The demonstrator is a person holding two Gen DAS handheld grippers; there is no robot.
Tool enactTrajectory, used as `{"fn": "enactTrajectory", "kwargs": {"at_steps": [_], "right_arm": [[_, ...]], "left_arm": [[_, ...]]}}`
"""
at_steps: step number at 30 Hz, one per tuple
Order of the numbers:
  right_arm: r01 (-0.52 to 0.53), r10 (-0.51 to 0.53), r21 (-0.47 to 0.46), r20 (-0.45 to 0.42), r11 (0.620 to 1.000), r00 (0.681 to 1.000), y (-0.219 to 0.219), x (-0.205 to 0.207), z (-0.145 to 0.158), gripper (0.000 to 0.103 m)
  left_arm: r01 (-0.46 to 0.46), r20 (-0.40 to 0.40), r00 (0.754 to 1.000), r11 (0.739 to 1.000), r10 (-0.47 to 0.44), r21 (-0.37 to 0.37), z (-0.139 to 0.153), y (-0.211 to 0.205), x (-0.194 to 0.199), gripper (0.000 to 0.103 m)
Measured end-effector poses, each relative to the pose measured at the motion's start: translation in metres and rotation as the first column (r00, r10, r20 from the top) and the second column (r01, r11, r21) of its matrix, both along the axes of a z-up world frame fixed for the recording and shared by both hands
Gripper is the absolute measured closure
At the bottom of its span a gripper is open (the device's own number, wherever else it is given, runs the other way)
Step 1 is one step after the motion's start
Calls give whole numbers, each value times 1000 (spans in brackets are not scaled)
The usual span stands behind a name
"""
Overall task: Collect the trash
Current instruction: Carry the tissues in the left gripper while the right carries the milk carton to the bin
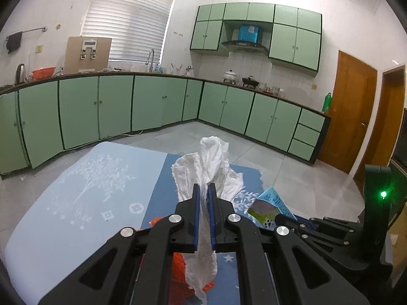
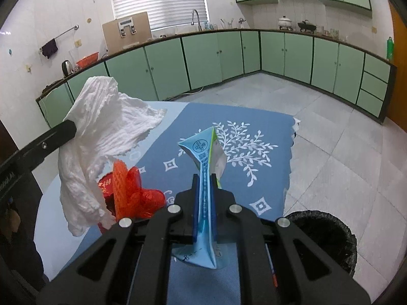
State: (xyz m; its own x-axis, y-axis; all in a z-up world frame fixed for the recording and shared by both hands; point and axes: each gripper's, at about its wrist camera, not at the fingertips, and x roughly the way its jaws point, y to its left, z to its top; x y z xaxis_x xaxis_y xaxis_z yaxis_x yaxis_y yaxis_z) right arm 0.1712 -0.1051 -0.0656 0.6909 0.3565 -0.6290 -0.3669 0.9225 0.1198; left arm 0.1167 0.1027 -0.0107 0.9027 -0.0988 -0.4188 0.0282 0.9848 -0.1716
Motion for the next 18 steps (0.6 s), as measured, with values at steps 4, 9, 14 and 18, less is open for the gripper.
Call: {"fn": "enactTrajectory", "kwargs": {"at_steps": [4,9,14,18], "right_arm": [[5,-5,3,7,1000,1000,-3,-5,7,96],[22,-22,12,29,1000,999,-10,-14,18,96],[43,-43,20,45,999,998,-21,-24,24,96],[64,-65,25,47,998,997,-37,-29,25,96]], "left_arm": [[12,9,1000,1000,-12,-7,6,-1,-3,96],[35,-7,999,999,-35,-29,8,-4,-2,96],[56,-24,998,998,-57,-38,6,-12,-2,96],[86,-25,996,996,-87,-24,6,-30,-3,96]]}}
